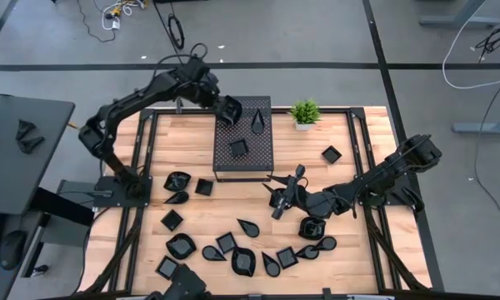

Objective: Pick & Place Mini shaped plates
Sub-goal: Stack the leaf shaped plate on top of the other leaf shaped plate on the shelf

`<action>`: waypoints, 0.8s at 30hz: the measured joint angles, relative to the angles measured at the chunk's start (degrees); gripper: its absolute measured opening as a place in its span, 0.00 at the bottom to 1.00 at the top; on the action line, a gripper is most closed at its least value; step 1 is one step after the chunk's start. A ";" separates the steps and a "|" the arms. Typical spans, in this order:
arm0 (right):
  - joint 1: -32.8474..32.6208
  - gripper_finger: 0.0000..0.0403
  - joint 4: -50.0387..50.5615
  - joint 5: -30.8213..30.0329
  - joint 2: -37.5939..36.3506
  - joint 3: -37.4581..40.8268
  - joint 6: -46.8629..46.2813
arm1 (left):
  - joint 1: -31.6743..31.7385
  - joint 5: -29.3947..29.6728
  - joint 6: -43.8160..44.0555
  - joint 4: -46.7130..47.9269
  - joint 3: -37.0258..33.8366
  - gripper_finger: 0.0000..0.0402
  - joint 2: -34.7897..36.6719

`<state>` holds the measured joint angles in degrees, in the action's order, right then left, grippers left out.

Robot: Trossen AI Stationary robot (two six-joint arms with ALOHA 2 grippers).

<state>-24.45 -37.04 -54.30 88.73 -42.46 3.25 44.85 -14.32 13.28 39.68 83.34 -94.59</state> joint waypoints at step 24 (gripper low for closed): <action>-0.02 0.33 -0.03 0.00 0.00 0.00 -0.85 | 3.72 -0.09 -2.02 4.83 0.03 0.03 -1.05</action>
<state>-24.47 -37.07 -54.30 88.73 -42.46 2.39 48.57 -14.41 11.27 44.51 83.37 -95.64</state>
